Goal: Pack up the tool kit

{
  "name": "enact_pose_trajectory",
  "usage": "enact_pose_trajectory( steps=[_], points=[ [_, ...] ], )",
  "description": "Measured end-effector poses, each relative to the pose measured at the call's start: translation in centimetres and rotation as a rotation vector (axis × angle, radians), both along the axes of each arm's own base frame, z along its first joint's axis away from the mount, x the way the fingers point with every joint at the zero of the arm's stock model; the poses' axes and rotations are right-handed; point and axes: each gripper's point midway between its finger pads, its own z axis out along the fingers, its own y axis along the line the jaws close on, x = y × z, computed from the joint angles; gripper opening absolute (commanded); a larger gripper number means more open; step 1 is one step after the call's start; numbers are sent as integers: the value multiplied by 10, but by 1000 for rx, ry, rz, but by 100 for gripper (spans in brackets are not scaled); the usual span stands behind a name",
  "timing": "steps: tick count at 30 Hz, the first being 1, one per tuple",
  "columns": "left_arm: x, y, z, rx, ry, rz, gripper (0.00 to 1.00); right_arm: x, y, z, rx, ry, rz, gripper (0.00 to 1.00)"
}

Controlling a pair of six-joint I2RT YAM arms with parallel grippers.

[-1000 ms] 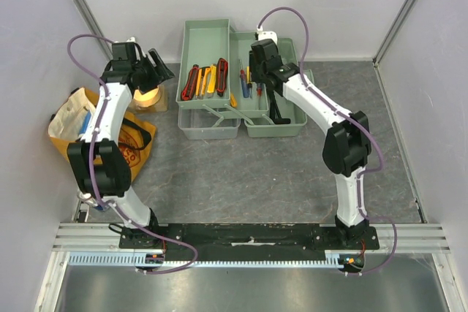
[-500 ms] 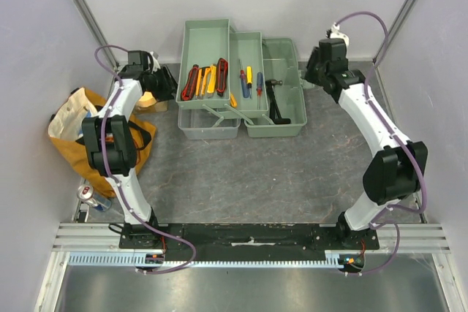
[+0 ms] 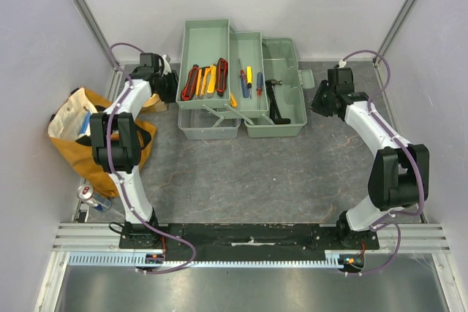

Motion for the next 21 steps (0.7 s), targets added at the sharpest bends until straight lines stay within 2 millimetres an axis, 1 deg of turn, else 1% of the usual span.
enact_pose_trajectory(
  steps=[1,3,6,7,11,15,18,21],
  points=[
    [-1,-3,-5,13,8,-8,34,-1,-2,0,6,-1,-7,33],
    [-3,-7,-15,45,28,-18,25,0,-6,1,18,-8,-24,32],
    [-4,-6,-27,107,46,-18,6,0,-12,-2,32,-10,-46,30],
    [-4,-3,-27,130,45,-18,2,-2,-14,-4,34,-5,-55,30],
    [-4,-1,-27,159,47,-9,2,-9,-24,-20,42,29,-93,29],
    [-4,1,-26,187,48,-3,2,-12,-29,-38,49,59,-115,27],
    [-4,3,-24,205,49,2,2,-10,-27,-55,60,86,-119,26],
    [-5,6,-14,227,44,9,2,-4,-21,-76,89,117,-107,24]
  ],
)
